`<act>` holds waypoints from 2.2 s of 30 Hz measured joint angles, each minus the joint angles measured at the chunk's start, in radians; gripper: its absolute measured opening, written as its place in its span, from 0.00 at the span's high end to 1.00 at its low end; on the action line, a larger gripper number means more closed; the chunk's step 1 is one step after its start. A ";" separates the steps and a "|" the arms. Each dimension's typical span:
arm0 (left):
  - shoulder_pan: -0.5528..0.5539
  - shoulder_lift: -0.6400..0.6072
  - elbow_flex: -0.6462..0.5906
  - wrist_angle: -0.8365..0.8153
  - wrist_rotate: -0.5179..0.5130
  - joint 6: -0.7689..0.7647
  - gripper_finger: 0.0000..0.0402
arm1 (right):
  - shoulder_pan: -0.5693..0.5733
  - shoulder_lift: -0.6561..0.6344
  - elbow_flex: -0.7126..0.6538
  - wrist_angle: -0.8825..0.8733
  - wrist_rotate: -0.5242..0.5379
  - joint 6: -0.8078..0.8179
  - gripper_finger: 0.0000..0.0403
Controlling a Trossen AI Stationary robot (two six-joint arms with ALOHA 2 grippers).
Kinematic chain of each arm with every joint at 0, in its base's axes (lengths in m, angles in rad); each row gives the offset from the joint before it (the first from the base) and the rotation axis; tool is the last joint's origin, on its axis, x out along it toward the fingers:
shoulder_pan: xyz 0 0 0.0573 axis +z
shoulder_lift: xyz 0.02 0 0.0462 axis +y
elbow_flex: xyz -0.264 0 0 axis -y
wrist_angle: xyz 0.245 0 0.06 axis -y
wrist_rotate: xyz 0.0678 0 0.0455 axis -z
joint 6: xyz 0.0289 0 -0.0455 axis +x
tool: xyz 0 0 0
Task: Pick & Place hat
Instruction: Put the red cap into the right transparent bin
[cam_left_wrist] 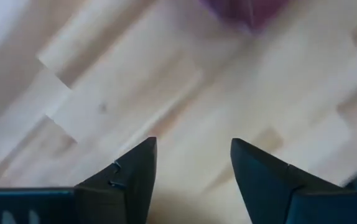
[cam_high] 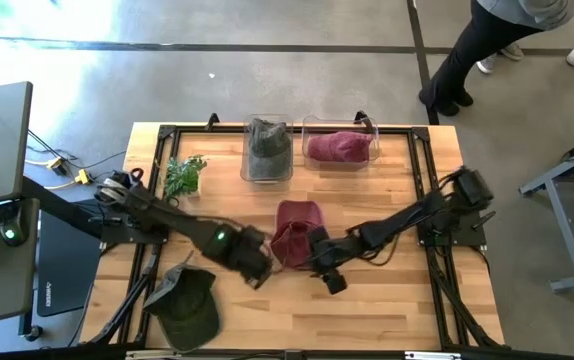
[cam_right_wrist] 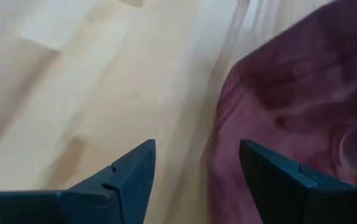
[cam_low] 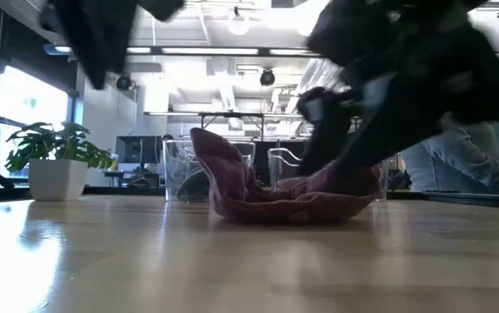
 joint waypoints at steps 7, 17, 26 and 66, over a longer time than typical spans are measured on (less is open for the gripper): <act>-0.107 -0.005 -0.039 0.017 -0.005 -0.003 0.51 | -0.007 0.188 0.216 -0.231 0.123 -0.059 0.48; -0.187 -0.132 -0.070 -0.069 -0.167 0.045 0.51 | -0.035 0.216 0.271 -0.338 0.115 0.089 0.77; -0.249 -0.472 -0.342 0.066 -0.368 -0.001 0.51 | -0.108 0.104 0.266 -0.317 -0.145 0.432 0.91; 0.033 -0.606 -0.427 0.490 -0.429 0.659 0.51 | -0.948 -0.491 0.253 -0.236 -0.259 0.804 0.96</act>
